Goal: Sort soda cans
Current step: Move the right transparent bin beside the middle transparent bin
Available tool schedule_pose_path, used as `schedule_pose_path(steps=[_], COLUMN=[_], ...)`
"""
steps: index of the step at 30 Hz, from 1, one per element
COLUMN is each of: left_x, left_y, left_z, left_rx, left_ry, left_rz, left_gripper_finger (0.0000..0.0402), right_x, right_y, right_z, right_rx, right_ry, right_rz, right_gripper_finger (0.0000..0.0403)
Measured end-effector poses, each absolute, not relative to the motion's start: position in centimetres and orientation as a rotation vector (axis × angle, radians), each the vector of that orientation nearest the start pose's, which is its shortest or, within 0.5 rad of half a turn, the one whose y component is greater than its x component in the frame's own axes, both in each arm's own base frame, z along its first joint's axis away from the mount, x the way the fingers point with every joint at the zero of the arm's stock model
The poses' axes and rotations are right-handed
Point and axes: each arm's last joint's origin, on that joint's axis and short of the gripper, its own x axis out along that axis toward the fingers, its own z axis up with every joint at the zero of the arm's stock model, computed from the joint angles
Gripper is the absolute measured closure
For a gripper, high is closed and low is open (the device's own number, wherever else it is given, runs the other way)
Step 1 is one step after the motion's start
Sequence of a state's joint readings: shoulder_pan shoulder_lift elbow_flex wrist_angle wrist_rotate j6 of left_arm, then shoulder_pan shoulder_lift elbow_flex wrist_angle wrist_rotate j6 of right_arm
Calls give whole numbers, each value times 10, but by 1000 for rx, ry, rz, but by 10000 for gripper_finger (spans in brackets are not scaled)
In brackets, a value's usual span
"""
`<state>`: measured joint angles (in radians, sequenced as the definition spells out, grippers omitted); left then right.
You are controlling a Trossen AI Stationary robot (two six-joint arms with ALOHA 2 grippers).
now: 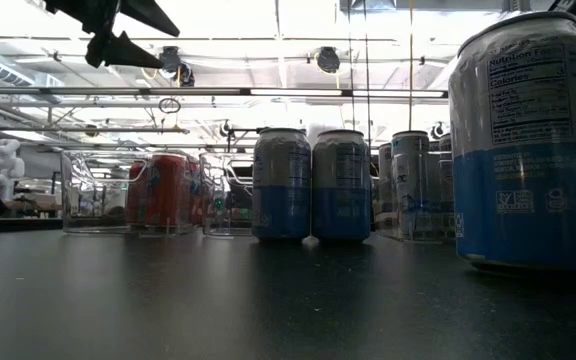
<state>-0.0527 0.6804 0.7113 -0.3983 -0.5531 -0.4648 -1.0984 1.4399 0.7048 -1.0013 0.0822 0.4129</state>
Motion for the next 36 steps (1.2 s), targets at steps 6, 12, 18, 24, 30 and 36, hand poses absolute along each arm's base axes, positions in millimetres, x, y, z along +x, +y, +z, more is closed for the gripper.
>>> schedule_pose_path(steps=[6, 12, 18, 24, 30, 36], left_x=[145, 145, 144, 144, 144, 144], left_y=[8, 8, 8, 8, 8, 8], left_z=[304, 304, 304, 304, 304, 304], left_rx=[-338, -338, -328, -328, -328, -330], left_ry=[231, 231, 236, 236, 237, 236], left_rz=[570, 570, 569, 569, 569, 570], left_gripper_finger=[20, 20, 20, 20, 20, 20], right_x=[97, 105, 110, 117, 132, 137], right_y=[-175, -174, -172, -171, -180, -185], right_z=[140, 135, 135, 136, 142, 143], right_rx=[1198, 1183, 1190, 1170, 1187, 1193], right_ry=[1381, 1393, 1370, 1367, 1230, 1153], right_rz=[-1286, -1284, -1285, -1254, -1188, -1166], right_gripper_finger=[403, 403, 403, 403, 403, 402])
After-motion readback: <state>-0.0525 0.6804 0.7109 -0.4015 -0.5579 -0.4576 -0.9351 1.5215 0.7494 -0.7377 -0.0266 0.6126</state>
